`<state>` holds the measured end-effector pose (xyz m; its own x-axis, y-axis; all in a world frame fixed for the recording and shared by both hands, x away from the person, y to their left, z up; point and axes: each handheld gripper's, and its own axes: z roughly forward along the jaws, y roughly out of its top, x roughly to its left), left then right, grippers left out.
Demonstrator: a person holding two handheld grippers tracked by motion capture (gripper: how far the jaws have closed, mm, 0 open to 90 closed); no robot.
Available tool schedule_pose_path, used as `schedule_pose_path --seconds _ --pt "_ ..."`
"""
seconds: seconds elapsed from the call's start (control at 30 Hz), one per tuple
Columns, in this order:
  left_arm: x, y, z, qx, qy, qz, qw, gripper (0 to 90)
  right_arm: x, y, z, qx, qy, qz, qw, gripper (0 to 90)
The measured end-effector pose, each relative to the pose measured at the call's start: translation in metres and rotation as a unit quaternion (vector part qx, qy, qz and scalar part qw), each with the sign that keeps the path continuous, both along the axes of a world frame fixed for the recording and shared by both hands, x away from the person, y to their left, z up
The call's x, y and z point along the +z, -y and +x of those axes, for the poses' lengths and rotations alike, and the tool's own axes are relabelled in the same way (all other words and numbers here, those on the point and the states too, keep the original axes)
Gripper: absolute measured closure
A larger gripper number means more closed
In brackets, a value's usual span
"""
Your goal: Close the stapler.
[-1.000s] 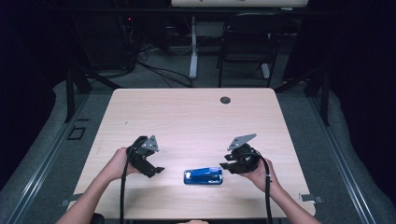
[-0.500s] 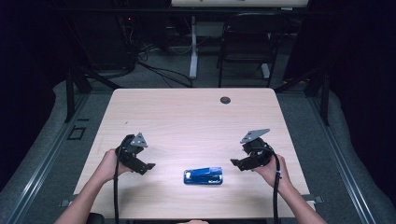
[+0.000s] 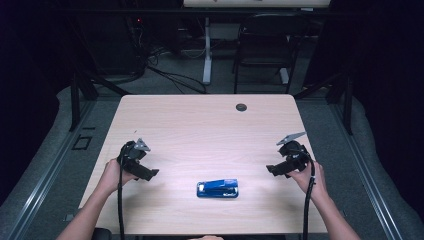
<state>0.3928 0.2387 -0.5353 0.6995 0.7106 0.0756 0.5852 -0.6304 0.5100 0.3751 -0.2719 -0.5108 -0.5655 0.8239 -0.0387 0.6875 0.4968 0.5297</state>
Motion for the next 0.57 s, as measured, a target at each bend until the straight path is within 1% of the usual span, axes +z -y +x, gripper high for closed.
schedule_pose_path --seconds 0.03,0.07,0.13,0.17,0.2,0.27,0.3,0.33,0.37,0.4,0.47,0.5,0.53,0.57 --pt "-0.002 -0.003 0.002 0.007 -0.002 -0.003 1.0 0.1 -0.002 0.001 0.001 -0.003 -0.002 0.001 1.0 0.0" --pt "-0.003 -0.004 0.003 0.011 -0.005 -0.002 0.9999 0.1 -0.003 0.005 0.003 -0.004 -0.005 -0.008 0.9999 0.0" --pt "-0.007 -0.008 0.006 0.022 -0.012 -0.006 0.9997 0.0 -0.006 0.009 0.005 -0.013 -0.006 -0.013 0.9998 0.0" --pt "-0.009 -0.009 0.007 0.027 -0.014 -0.006 0.9995 0.0 -0.008 0.012 0.007 -0.019 -0.01 -0.01 0.9997 0.0" --pt "-0.01 -0.011 0.009 0.031 -0.017 -0.007 0.9994 0.0 -0.01 0.015 0.009 -0.022 -0.013 -0.018 0.9995 0.0" --pt "-0.013 -0.012 0.01 0.036 -0.019 -0.011 0.9991 0.0 -0.015 0.019 0.011 -0.033 -0.017 -0.019 0.9991 0.0" --pt "-0.013 -0.013 0.011 0.035 -0.024 -0.011 0.999 0.0 -0.017 0.021 0.013 -0.035 -0.024 -0.02 0.9989 0.0" --pt "-0.015 -0.014 0.012 0.037 -0.025 -0.011 0.9989 0.0 -0.02 0.023 0.015 -0.044 -0.023 -0.024 0.9985 0.0" --pt "-0.016 -0.014 0.013 0.038 -0.026 -0.011 0.9989 0.0 -0.022 0.025 0.016 -0.048 -0.028 -0.025 0.9982 0.0" --pt "-0.017 -0.014 0.014 0.042 -0.027 -0.01 0.9987 0.0 -0.025 0.026 0.017 -0.054 -0.031 -0.021 0.9979 0.0" --pt "-0.019 -0.014 0.015 0.046 -0.028 -0.009 0.9985 0.0 -0.031 0.029 0.02 -0.055 -0.042 -0.024 0.9973 0.0" --pt "-0.021 -0.014 0.016 0.053 -0.028 -0.017 0.9981 0.0 -0.033 0.029 0.021 -0.059 -0.045 -0.023 0.997 0.0" --pt "-0.023 -0.015 0.018 0.057 -0.031 -0.021 0.9977 0.0 -0.037 0.03 0.022 -0.062 -0.053 -0.019 0.9965 0.0" --pt "-0.025 -0.016 0.019 0.06 -0.032 -0.021 0.9975 0.0 -0.039 0.031 0.024 -0.056 -0.067 -0.018 0.996 0.0"
